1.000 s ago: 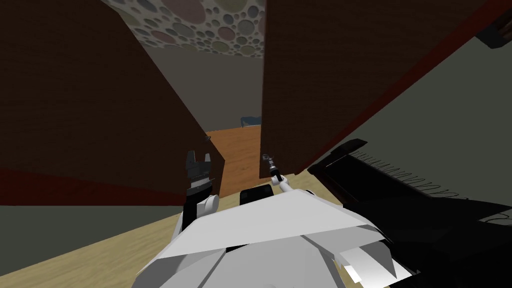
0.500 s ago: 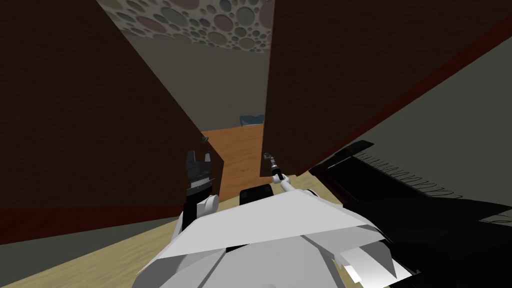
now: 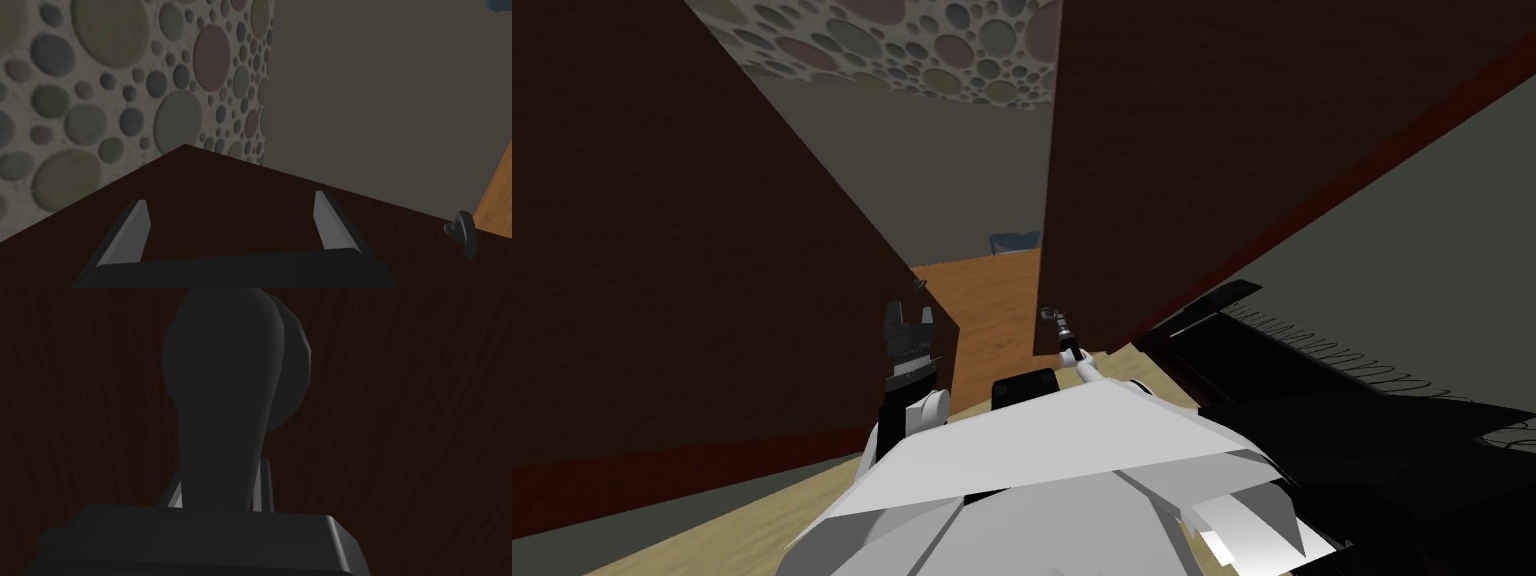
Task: Push the door open
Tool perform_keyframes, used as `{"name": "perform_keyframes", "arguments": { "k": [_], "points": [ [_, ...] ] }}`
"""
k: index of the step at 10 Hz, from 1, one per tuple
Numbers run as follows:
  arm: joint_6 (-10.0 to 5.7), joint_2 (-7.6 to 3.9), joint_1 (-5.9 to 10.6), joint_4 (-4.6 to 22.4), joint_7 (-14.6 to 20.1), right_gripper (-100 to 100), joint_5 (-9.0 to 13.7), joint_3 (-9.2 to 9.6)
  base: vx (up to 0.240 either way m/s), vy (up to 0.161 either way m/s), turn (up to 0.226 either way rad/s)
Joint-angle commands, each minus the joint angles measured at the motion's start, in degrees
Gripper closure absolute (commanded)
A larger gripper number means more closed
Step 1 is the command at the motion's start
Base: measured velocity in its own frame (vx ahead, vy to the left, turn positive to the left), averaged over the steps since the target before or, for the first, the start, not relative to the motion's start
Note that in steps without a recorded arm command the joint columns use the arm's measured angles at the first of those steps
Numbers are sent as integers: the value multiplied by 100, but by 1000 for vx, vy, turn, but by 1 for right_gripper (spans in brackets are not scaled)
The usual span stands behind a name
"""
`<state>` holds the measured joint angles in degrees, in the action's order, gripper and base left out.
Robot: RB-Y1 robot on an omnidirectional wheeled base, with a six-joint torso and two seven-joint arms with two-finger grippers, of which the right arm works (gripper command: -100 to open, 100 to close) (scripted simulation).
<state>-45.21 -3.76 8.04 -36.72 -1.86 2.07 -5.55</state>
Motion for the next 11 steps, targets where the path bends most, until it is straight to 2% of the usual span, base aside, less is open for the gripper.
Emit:
{"name": "perform_keyframes", "arguments": {
  "k": [1,6,11],
  "points": [
    [-46,-67,37,28,-74,100,79,-159,183,62,-83],
    [-38,-103,45,33,-174,100,265,-478,183,79,-72],
    [-30,-50,52,38,-275,100,454,-799,184,80,-81]
  ]
}}
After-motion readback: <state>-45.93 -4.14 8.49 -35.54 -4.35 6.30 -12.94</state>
